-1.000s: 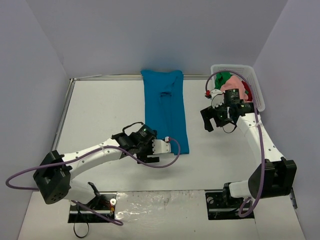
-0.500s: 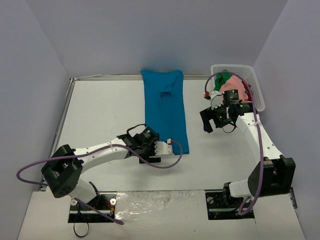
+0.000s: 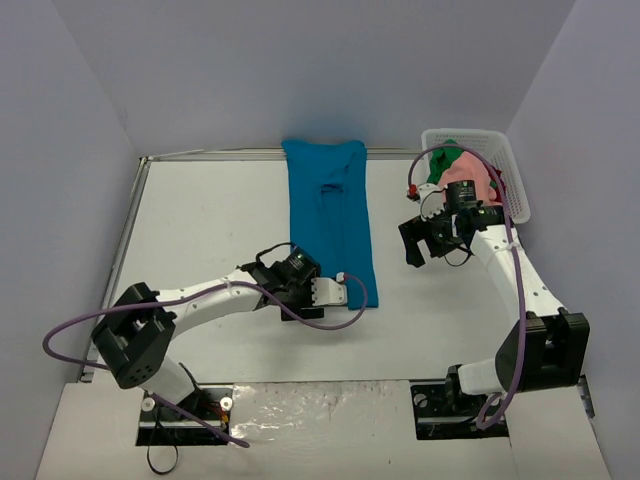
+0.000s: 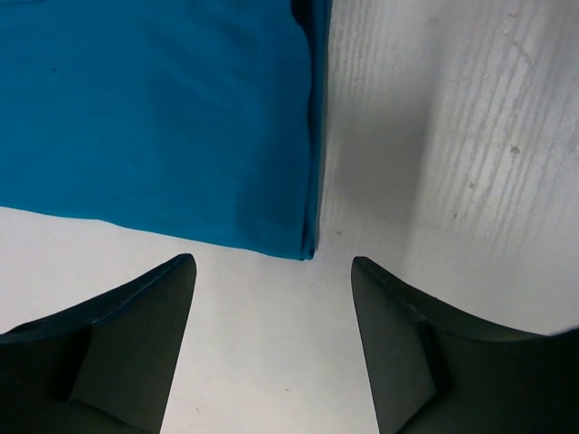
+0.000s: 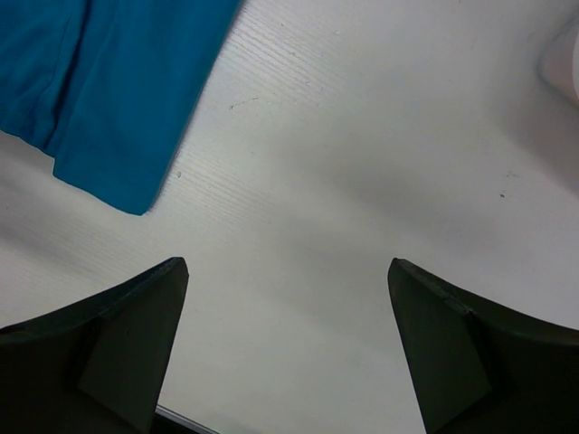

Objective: Fold and stack the t-shirts
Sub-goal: Grab the bottom of the folded rectangular tshirt with both arms

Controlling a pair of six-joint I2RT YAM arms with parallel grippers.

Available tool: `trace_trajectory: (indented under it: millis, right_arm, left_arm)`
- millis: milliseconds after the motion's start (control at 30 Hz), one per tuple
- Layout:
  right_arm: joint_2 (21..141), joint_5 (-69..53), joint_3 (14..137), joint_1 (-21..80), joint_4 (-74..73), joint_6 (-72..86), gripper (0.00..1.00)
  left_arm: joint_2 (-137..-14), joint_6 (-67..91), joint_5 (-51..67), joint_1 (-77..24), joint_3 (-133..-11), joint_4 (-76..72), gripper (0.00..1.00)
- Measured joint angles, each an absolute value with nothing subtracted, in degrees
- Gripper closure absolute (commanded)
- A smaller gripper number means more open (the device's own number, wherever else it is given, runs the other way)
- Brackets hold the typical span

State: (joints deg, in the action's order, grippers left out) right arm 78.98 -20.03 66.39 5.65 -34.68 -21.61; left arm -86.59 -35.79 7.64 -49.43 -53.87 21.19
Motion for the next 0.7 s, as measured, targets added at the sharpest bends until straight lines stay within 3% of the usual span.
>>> trace_trajectory:
  millis: [700]
  right_arm:
    - [81.95,-20.49,66.28,5.65,-34.63,-22.59,0.12]
  left_arm:
    - [-93.30,-37.60,15.99,-41.58,-59.48,25.52,0.33]
